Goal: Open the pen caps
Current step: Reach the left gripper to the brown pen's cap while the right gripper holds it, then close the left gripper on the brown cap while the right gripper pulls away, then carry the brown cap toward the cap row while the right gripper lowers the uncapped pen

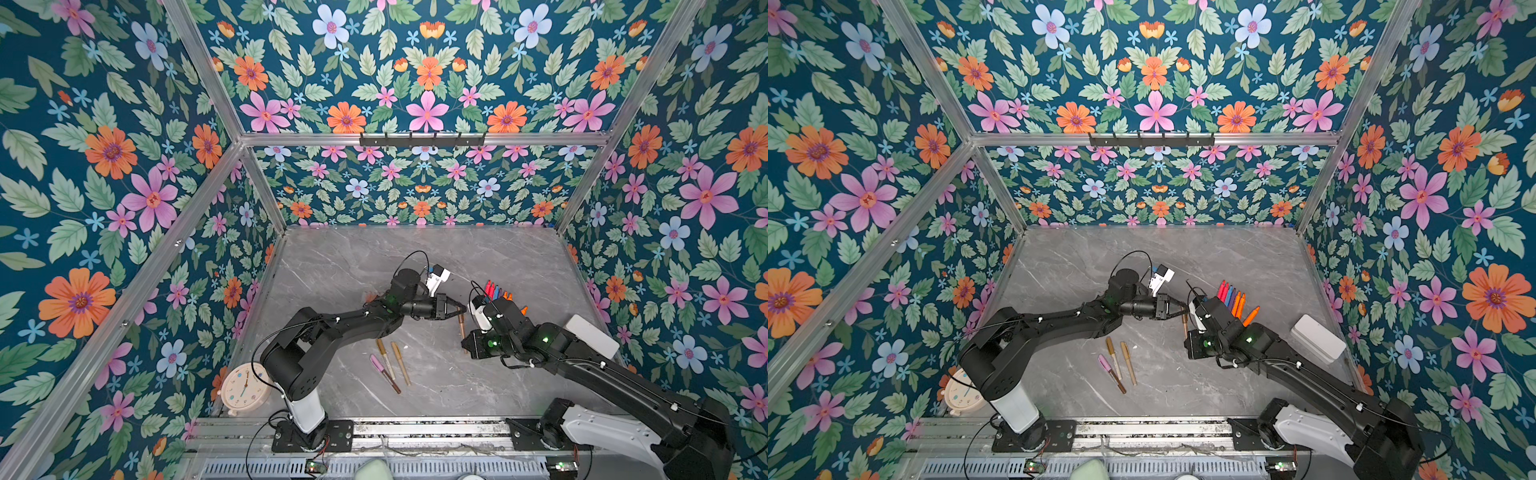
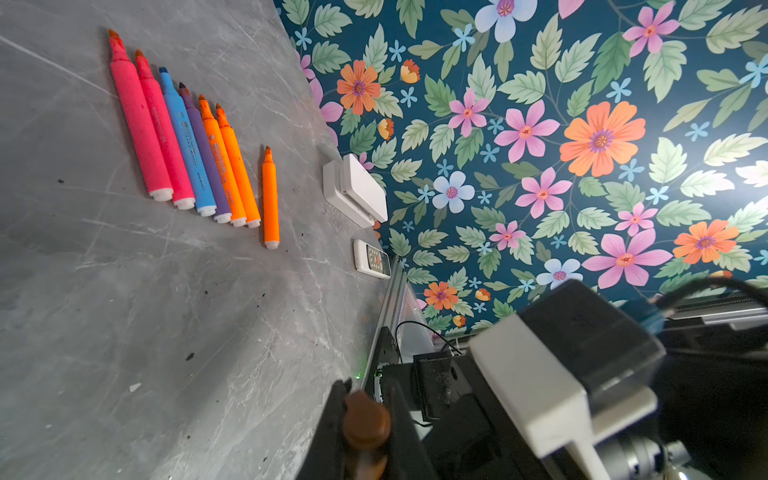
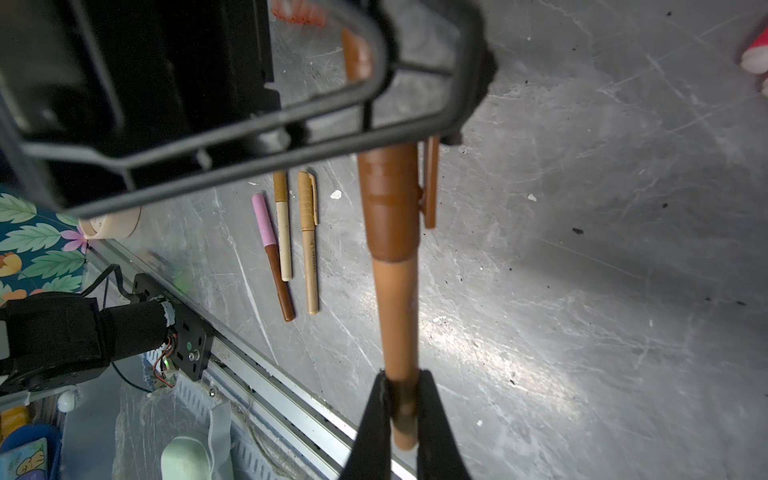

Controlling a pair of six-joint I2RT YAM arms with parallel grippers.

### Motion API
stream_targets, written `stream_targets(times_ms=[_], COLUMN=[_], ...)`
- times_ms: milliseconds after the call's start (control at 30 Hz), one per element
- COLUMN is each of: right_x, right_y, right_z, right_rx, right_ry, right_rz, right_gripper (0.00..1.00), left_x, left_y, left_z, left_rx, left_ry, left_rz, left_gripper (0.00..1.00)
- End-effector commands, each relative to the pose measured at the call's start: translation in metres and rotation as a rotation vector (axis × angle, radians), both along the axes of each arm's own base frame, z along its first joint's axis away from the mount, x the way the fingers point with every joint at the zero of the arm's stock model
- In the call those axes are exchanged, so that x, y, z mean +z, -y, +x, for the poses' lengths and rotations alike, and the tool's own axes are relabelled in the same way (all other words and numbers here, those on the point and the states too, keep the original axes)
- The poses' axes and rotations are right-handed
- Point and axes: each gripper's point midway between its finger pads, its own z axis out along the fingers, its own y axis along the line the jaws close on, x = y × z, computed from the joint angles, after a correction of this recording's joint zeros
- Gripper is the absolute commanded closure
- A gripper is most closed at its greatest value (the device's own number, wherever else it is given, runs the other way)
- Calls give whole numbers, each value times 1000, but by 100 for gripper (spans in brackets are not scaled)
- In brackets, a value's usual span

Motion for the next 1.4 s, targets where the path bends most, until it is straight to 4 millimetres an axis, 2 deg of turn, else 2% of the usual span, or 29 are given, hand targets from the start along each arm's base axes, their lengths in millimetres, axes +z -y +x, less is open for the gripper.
stream_targets(times_ms=[0, 67, 133, 200, 333, 400, 500, 600, 733, 867, 933, 1000, 1133, 1233, 1367], right_x=[6, 6, 5, 4, -1, -5, -13, -23, -42, -57, -60, -62, -77, -92, -104], right_y=[-3, -4, -6, -7, -10, -10, -13, -16, -17, -21, -18, -11, 27, 55, 64], right_z=[6, 6, 7, 8, 5, 3, -5, -14, -26, -32, -32, -30, -23, -22, -25], right_rx=[-6, -5, -4, -3, 2, 10, 24, 24, 35, 40, 26, -8, -128, -215, -247], right_ry=[24, 25, 22, 20, 6, -6, -39, -74, -99, -131, -133, -126, -142, -165, -192], right_rz=[17, 25, 27, 33, 45, 53, 83, 124, 75, 65, 59, 31, -136, -261, -305], right_gripper=[83, 69, 68, 75, 100, 100, 100, 100, 100, 100, 100, 100, 100, 100, 100], left_x=[9, 11, 14, 17, 24, 27, 31, 32, 39, 55, 61, 51, -24, -63, -101], left_y=[1, 1, 1, 1, -1, -6, -23, -46, -75, -97, -102, -106, -132, -147, -157], left_z=[-1, -1, -2, -3, -2, 4, 29, 62, 98, 121, 128, 136, 147, 139, 122], left_rx=[-15, -16, -19, -24, -22, -2, 74, 194, 326, 403, 414, 439, 492, 489, 466], left_ry=[21, 21, 16, 10, -12, -23, -33, -11, 34, 47, 56, 69, 58, 58, 98], left_rz=[-35, -44, -58, -75, -117, -139, -157, -113, -64, -95, -91, 3, 442, 627, 877], left_gripper=[100, 100, 100, 100, 100, 100, 100, 100, 100, 100, 100, 100, 100, 100, 100])
